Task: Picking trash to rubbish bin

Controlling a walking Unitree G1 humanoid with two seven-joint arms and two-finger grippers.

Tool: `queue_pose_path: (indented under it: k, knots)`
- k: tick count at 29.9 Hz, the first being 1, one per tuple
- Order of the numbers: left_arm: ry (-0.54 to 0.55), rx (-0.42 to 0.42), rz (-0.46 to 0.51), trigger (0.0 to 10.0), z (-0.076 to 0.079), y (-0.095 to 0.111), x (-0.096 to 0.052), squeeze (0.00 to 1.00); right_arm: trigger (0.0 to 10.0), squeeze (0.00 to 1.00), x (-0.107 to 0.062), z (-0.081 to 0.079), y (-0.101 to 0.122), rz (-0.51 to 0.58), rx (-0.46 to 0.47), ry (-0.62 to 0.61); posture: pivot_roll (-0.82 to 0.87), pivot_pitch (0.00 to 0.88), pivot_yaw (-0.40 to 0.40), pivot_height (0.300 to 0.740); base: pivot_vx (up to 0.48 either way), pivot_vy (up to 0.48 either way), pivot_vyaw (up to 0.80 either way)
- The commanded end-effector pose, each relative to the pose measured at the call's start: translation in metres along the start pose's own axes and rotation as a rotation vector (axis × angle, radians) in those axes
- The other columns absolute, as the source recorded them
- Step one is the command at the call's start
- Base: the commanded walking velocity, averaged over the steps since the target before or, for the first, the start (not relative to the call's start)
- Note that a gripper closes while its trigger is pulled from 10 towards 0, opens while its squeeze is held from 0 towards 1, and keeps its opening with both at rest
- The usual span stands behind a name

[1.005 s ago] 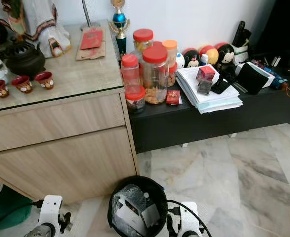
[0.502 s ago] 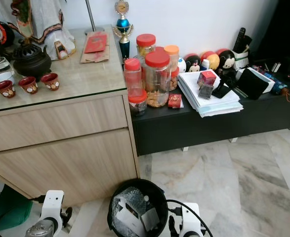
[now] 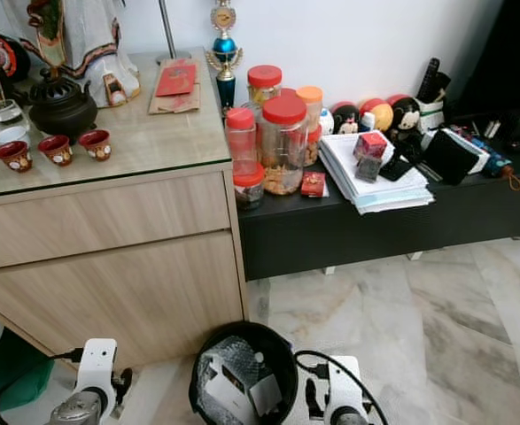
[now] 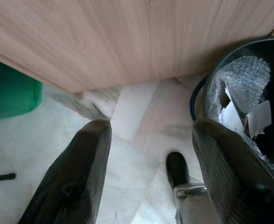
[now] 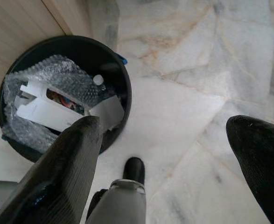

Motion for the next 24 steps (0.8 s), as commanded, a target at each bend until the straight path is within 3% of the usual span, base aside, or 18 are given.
queue_pose_path:
  k: [1, 19, 24]
  knots:
    - [0.018, -0.008, -0.014, 10.0, -0.0038, -0.0028, -0.0005, 0.00, 10.0, 0.00, -0.0002, -0.0022, -0.0023, -0.012, 0.018, -0.005, -0.10, 0.000, 0.021, 0.740, -0.292, 0.000, 0.00]
    - [0.013, 0.013, -0.007, 10.0, -0.0057, 0.0009, 0.0004, 0.00, 10.0, 0.00, -0.0002, -0.0067, -0.0013, -0.002, 0.009, 0.006, -0.09, 0.000, 0.039, 0.740, -0.296, 0.000, 0.00]
    - [0.009, 0.025, -0.008, 10.0, -0.0069, 0.0016, 0.0006, 0.00, 10.0, 0.00, 0.0008, -0.0094, 0.0022, 0.008, 0.007, 0.012, -0.10, 0.000, 0.049, 0.740, 0.000, 0.000, 0.00]
Point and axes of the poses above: a point about 5 cm out from each wrist's last joint towards the gripper, its own x axis pointing out of the wrist towards the gripper, its own y axis along the axis of the wrist's last joint, z = x × y, the point moved 3 cm from there along x, pointing out of the wrist towards the gripper, and after that the axes turned 3 degrees about -x, right-handed, at the moved point
